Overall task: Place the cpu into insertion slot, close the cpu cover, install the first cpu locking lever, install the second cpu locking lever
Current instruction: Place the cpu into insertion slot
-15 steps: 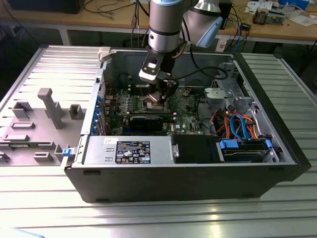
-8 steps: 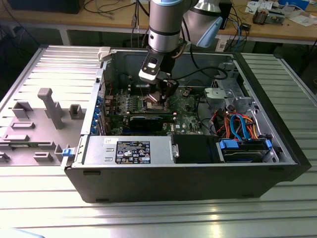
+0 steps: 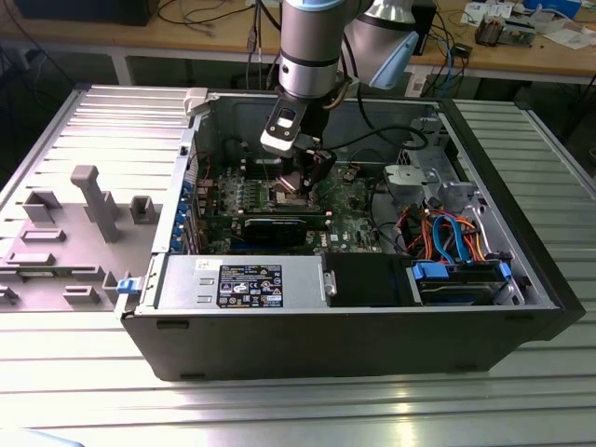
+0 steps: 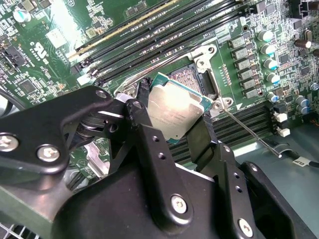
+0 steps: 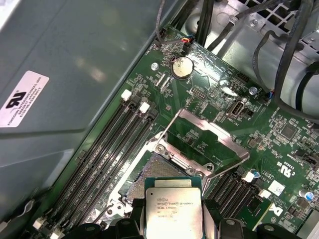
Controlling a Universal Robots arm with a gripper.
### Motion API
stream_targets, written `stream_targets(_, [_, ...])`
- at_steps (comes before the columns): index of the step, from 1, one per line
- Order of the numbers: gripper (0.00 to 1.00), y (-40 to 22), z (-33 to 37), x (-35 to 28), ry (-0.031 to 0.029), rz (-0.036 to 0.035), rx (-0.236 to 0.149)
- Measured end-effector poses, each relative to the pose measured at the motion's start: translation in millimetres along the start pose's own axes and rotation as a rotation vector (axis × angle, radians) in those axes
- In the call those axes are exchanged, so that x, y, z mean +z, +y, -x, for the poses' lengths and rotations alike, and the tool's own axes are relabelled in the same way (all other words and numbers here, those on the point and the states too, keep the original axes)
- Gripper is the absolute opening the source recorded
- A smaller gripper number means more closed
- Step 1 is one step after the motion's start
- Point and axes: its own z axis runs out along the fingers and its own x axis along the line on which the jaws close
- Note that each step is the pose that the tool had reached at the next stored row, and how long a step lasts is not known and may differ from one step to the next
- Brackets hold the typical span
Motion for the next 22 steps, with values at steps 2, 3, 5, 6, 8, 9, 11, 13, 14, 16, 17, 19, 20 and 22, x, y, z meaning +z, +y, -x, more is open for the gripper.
stream_targets(2, [0.55, 0.0, 0.0, 0.0, 0.0, 0.0, 0.002])
stream_targets(3, [0.55, 0.0, 0.0, 0.0, 0.0001, 0.0, 0.002])
stream_targets(5, [0.55, 0.0, 0.0, 0.0, 0.0001, 0.0001, 0.004])
stream_targets(6, [0.55, 0.0, 0.0, 0.0, 0.0001, 0.0, 0.005])
stream_targets(8, [0.55, 0.0, 0.0, 0.0, 0.0002, 0.0001, 0.007])
stream_targets(9, [0.55, 0.0, 0.0, 0.0, 0.0002, 0.0001, 0.008])
stream_targets(11, [0.55, 0.0, 0.0, 0.0, 0.0002, 0.0001, 0.009])
stream_targets(13, [0.55, 0.0, 0.0, 0.0, 0.0002, 0.0001, 0.011])
stream_targets(14, [0.55, 0.0, 0.0, 0.0, 0.0003, 0.0001, 0.012])
stream_targets(16, [0.55, 0.0, 0.0, 0.0, 0.0002, 0.0, 0.014])
stream_targets(17, [0.55, 0.0, 0.0, 0.0, 0.0003, 0.0001, 0.015])
stream_targets(19, [0.55, 0.0, 0.0, 0.0, 0.0003, 0.0001, 0.017])
stream_targets(20, [0.55, 0.0, 0.0, 0.0, 0.0003, 0.0001, 0.019])
stream_targets(22, [0.55, 0.0, 0.0, 0.0, 0.0004, 0.0001, 0.022])
